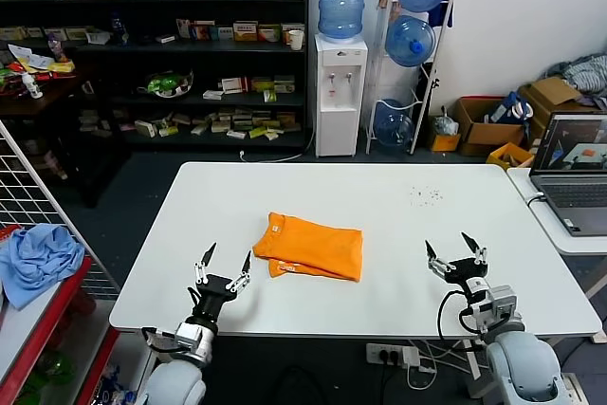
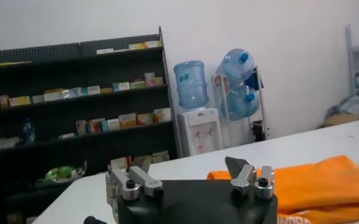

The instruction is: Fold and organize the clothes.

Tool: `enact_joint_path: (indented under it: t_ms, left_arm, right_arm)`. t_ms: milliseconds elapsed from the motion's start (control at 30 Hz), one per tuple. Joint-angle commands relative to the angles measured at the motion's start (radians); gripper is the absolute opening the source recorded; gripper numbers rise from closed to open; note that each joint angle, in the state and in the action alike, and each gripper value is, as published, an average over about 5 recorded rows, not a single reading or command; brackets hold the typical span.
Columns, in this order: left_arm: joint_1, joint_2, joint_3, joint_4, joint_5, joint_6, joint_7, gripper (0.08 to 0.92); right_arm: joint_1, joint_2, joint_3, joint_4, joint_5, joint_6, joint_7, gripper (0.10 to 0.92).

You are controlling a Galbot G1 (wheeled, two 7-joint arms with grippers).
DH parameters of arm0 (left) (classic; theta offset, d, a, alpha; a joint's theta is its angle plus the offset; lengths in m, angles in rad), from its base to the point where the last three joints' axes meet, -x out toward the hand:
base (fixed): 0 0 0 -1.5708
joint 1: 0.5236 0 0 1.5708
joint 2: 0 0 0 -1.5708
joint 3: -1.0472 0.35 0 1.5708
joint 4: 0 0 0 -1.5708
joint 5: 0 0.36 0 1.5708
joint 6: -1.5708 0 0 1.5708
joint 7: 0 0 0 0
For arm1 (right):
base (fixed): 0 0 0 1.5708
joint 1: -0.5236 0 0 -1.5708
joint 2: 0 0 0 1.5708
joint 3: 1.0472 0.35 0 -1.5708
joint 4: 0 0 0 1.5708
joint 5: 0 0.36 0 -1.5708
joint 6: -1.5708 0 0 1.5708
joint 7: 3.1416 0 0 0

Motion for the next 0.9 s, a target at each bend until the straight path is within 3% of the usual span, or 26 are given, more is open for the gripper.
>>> enact_joint_path:
  t_ms: [33, 400, 900]
  left_arm:
    - [0.077, 0.048, -0.104, -0.036, 0.061, 0.005, 0.04, 0.823]
    - [0.074, -0.013, -0.158, -0.052, 0.067, 0.056, 0.062, 0.823]
    - [0.071, -0.031, -0.164, -0.066, 0.048, 0.06, 0.081, 0.823]
  right_arm:
    - [-0.024, 0.076, 0.118, 0.021, -0.034, -0.003, -0.031, 0.823]
    - [-0.061, 0.093, 0.041, 0.045, -0.048, 0.039, -0.031, 0.823]
    - [-0.062, 0.101, 0.003, 0.043, -0.017, 0.086, -0.012, 0.823]
